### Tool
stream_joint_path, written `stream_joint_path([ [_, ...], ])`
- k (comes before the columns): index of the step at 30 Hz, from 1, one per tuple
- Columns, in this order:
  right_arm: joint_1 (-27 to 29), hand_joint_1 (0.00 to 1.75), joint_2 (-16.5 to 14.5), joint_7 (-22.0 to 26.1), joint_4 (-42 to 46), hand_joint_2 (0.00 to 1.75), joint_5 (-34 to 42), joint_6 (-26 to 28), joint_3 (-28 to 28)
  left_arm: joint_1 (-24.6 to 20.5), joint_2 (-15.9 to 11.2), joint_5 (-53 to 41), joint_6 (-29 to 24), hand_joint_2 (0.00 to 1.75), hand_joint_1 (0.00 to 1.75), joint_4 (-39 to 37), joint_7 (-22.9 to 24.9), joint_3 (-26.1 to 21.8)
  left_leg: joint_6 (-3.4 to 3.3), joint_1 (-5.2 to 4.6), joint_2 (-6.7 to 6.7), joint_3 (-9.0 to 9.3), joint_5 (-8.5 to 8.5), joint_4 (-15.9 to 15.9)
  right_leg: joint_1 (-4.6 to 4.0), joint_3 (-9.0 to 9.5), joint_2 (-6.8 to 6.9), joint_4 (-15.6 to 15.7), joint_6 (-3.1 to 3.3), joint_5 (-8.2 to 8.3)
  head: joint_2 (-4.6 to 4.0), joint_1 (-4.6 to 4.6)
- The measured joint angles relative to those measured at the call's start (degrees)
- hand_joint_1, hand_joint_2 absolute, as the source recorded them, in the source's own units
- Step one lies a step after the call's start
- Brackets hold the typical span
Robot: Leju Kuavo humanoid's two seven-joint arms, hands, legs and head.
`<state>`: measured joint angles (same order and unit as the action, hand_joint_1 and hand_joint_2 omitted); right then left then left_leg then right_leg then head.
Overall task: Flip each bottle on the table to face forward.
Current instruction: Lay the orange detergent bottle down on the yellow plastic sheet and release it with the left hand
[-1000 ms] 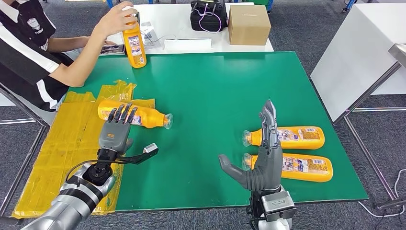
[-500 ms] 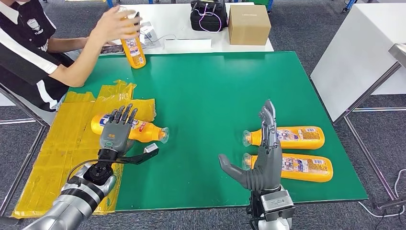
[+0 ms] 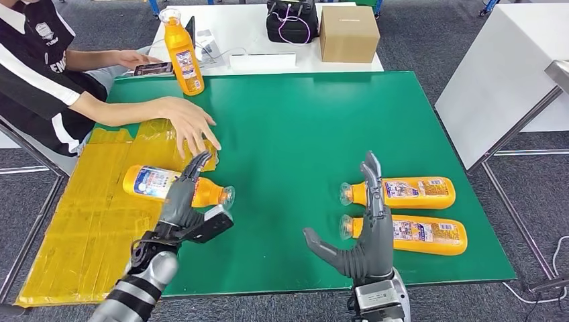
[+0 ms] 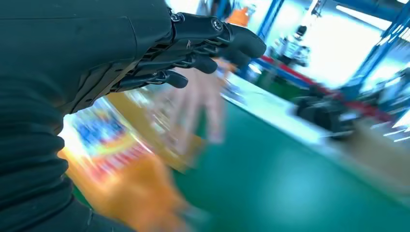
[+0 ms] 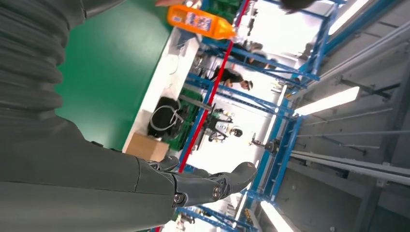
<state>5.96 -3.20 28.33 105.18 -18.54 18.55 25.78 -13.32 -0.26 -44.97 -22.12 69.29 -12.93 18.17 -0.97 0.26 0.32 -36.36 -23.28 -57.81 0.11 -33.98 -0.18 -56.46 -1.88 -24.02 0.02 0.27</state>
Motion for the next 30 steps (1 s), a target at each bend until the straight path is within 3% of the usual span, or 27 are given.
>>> stream_joint_path([
  [5, 2.7, 0.0, 0.6, -1.7, 1.0, 1.75, -8.7, 3.0, -1.7, 8.2, 1.7, 18.0, 7.2, 1.75, 0.0, 15.8, -5.3, 0.6, 0.01, 0.0, -0.02, -0.01, -0.1, 0.0, -0.01, -0.02, 0.0, 0.0, 0.03, -0.06, 0.0, 0.0],
  [8, 3.4, 0.0, 1.0, -4.1, 1.0, 1.75, -14.4, 4.4, -2.5, 11.6, 2.1, 25.8, 12.0, 1.75, 0.0, 21.6, -6.4, 1.0, 0.02, 0.01, -0.02, 0.0, -0.09, 0.0, -0.03, -0.01, 0.0, 0.0, 0.03, -0.06, 0.0, 0.01],
  [16, 3.6, 0.0, 5.1, -17.6, 0.7, 1.75, -36.1, 6.6, -4.4, 19.7, 2.2, 43.5, 24.4, 1.75, 0.0, 31.8, -6.6, -1.3, 0.03, 0.02, -0.01, 0.02, -0.07, 0.0, -0.03, 0.03, 0.0, 0.0, 0.04, -0.05, 0.0, 0.01],
  [24, 1.5, 0.0, 10.8, -22.3, -0.4, 1.75, -39.3, 3.4, -8.4, 21.4, 2.2, 46.3, 28.0, 1.75, 0.0, 34.7, -5.8, -3.9, 0.01, 0.0, 0.03, 0.02, -0.06, 0.0, -0.01, 0.08, 0.02, 0.0, 0.02, -0.04, 0.0, 0.02],
  [30, -2.0, 0.0, 15.3, -23.6, -4.8, 1.75, -38.9, -3.0, -12.1, 21.0, 2.2, 47.6, 29.5, 1.75, 0.0, 34.7, -5.1, -4.0, -0.04, 0.0, 0.03, 0.03, -0.02, 0.0, -0.01, 0.08, 0.03, 0.0, 0.01, -0.02, 0.0, 0.02],
])
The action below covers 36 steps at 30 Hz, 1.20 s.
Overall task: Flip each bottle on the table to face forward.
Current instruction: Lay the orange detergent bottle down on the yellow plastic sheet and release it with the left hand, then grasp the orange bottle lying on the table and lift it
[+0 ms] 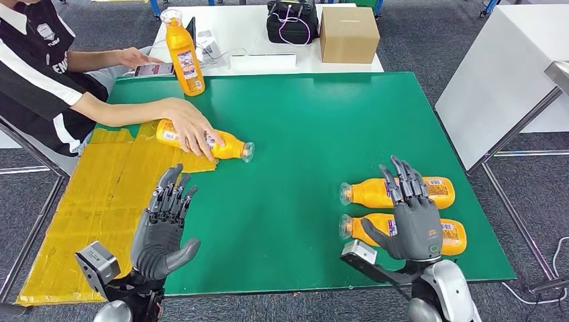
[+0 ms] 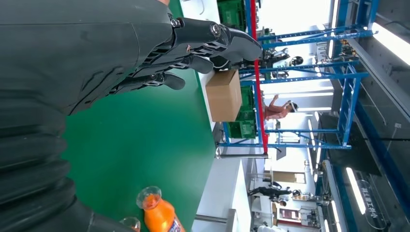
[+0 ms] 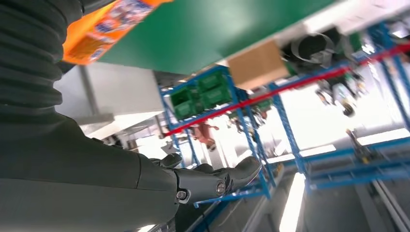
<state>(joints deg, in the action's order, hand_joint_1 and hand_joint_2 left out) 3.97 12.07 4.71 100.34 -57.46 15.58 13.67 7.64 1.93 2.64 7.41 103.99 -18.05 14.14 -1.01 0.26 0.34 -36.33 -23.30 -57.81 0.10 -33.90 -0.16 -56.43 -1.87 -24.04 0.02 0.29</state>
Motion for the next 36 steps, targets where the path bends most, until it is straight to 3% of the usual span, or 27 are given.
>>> stream_joint_path([
  [8, -2.1, 0.0, 6.6, 4.8, -8.6, 1.75, 2.4, -7.3, -3.9, -0.5, 0.4, 0.4, 1.0, 1.75, 0.0, -0.4, -0.2, 0.7, -0.02, -0.02, 0.15, -0.05, -0.02, 0.0, 0.02, 0.0, 0.13, 0.0, -0.01, 0.0, 0.0, 0.01],
  [13, -6.0, 0.0, 9.0, 6.2, -14.8, 1.75, 3.4, -10.4, -4.4, -1.8, 0.4, 0.8, 1.0, 1.75, 0.0, -1.1, -0.7, 1.1, -0.03, -0.02, 0.13, -0.03, 0.0, 0.0, 0.0, 0.0, 0.12, 0.0, -0.02, 0.02, 0.0, 0.01],
  [36, -23.4, 0.0, 8.2, 4.9, -36.5, 1.75, 0.9, -10.8, 1.5, -5.8, 0.4, 2.4, 0.9, 1.75, 0.0, -4.5, -0.3, 1.1, -0.1, -0.01, 0.18, -0.05, 0.11, 0.0, 0.0, 0.04, 0.2, 0.0, -0.02, 0.04, 0.0, 0.02],
])
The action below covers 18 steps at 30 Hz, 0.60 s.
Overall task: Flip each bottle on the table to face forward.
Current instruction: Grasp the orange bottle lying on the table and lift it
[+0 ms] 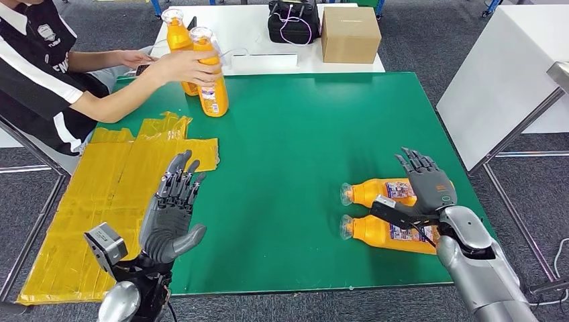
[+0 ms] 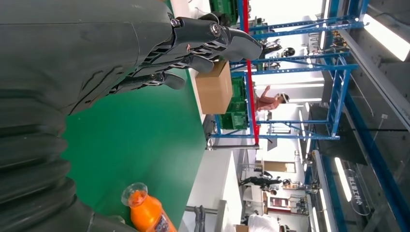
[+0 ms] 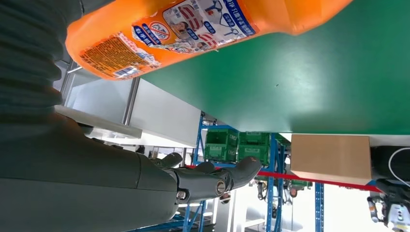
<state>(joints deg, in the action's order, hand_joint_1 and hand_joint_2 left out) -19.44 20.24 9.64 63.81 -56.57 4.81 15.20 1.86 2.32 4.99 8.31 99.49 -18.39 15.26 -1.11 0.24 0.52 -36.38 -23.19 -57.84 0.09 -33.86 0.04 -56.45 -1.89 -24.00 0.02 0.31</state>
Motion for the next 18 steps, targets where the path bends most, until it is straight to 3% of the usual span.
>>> stream_joint_path([
  [9, -1.8, 0.0, -0.2, -0.2, -3.1, 1.75, -0.2, -0.3, 1.2, -0.2, 0.0, 0.5, 0.1, 1.75, 0.0, -0.4, 0.2, 0.0, 0.0, 0.0, -0.01, -0.03, -0.01, 0.0, 0.0, -0.03, 0.0, 0.0, 0.0, -0.01, 0.0, 0.01],
  [18, -7.5, 0.0, -0.2, -1.1, -13.9, 1.75, -1.2, -2.0, 3.5, -0.5, 0.0, 1.6, 0.4, 1.75, 0.0, -1.6, 0.3, 0.2, -0.02, 0.0, 0.0, -0.02, 0.01, 0.0, 0.01, -0.01, 0.0, 0.0, -0.01, 0.01, 0.0, -0.01],
])
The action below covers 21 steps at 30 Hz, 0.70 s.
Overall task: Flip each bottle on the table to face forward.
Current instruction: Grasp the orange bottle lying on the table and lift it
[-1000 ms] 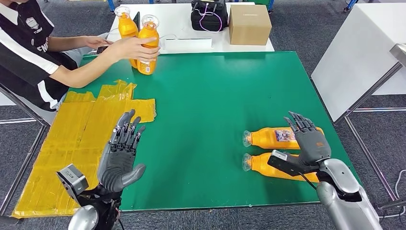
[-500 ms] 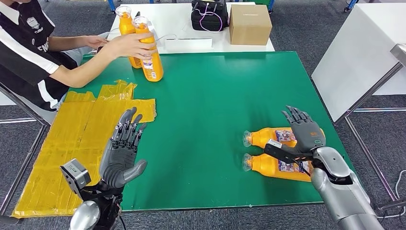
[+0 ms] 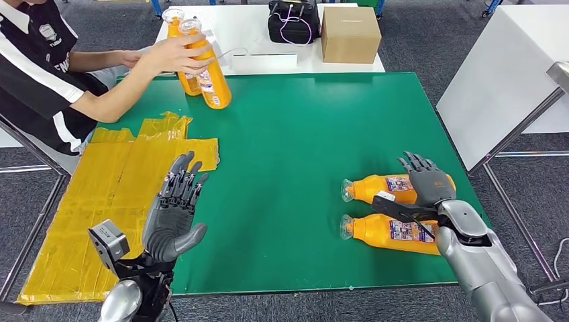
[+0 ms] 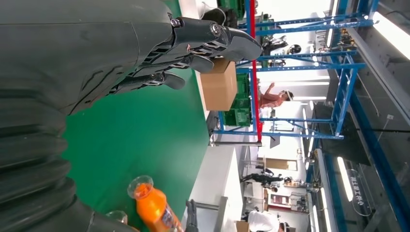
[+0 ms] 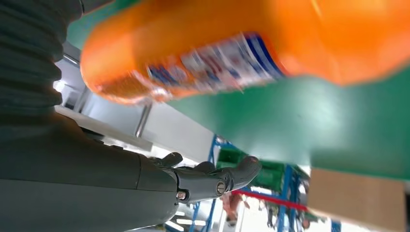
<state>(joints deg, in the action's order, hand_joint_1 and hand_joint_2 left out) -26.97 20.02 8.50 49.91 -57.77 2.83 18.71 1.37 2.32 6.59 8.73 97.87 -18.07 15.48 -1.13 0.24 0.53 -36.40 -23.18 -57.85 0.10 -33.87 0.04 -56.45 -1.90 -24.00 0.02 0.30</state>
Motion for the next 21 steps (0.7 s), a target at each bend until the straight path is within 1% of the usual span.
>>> stream_joint_path([
  [4, -2.7, 0.0, 0.0, -0.4, -6.2, 1.75, -0.3, -1.6, 1.5, -0.6, 0.0, 0.8, 0.1, 1.75, 0.0, -0.8, 0.0, 0.2, 0.0, 0.0, 0.01, 0.0, 0.0, 0.0, 0.0, -0.01, 0.01, 0.0, 0.0, 0.0, 0.0, 0.01],
  [9, -5.4, 0.0, 0.0, -1.9, -12.5, 1.75, -0.9, -1.7, 2.4, -1.2, 0.0, 1.5, 0.3, 1.75, 0.0, -1.9, 0.0, 0.3, 0.0, 0.0, -0.01, 0.01, -0.01, 0.0, -0.01, -0.01, 0.0, 0.0, 0.0, 0.0, 0.0, 0.01],
  [16, -7.6, 0.0, -0.2, -2.4, -16.4, 1.75, -1.2, -1.7, 3.2, -1.6, 0.0, 1.8, 0.4, 1.75, 0.0, -2.8, 0.0, 0.3, 0.0, 0.01, -0.01, 0.06, 0.0, 0.0, -0.01, 0.04, 0.0, 0.0, 0.0, 0.0, 0.0, 0.01],
  [21, -9.1, 0.0, -0.4, -3.4, -19.0, 1.75, -1.8, -2.8, 3.4, -2.0, 0.0, 2.7, 0.5, 1.75, 0.0, -3.5, 0.0, 0.3, -0.02, 0.0, 0.0, 0.12, 0.01, 0.0, 0.0, 0.11, 0.0, 0.0, 0.0, 0.0, 0.0, 0.0],
])
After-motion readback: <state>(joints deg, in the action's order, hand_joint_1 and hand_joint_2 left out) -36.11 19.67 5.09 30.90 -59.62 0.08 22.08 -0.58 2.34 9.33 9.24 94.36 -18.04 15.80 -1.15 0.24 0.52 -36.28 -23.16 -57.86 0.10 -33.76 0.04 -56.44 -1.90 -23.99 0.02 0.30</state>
